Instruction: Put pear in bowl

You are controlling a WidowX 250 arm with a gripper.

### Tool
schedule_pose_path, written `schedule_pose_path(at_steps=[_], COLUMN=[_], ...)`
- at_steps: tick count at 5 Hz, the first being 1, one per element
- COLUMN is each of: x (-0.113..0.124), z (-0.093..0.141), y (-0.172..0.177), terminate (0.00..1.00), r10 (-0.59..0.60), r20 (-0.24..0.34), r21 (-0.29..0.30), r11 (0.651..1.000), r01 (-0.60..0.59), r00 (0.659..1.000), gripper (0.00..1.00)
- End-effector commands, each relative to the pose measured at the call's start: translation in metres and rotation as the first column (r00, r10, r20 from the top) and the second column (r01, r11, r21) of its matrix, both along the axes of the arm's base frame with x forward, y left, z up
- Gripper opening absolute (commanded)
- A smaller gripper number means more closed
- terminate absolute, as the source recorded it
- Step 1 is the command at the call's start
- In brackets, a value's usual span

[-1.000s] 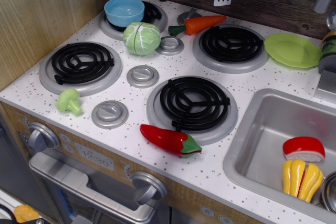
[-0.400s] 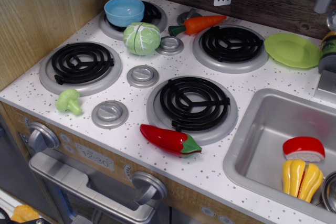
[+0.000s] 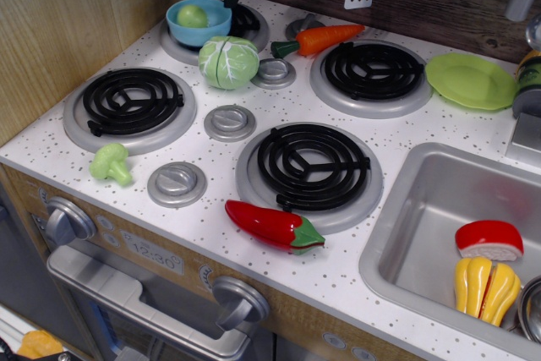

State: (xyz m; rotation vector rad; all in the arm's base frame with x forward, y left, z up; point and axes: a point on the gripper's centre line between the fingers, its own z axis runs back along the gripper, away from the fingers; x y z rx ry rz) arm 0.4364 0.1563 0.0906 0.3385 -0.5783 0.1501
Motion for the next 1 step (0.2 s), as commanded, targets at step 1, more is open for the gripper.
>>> schedule_pose_path(at_steps=[1], x=[0.0070], z=[0.0239], y=[0.0016], terminate=[1.00], r10=[-0.013], r20=[0.061], r21=[0.024], r11=[1.000], r01=[0.011], r00=[0.998], gripper=[1.00])
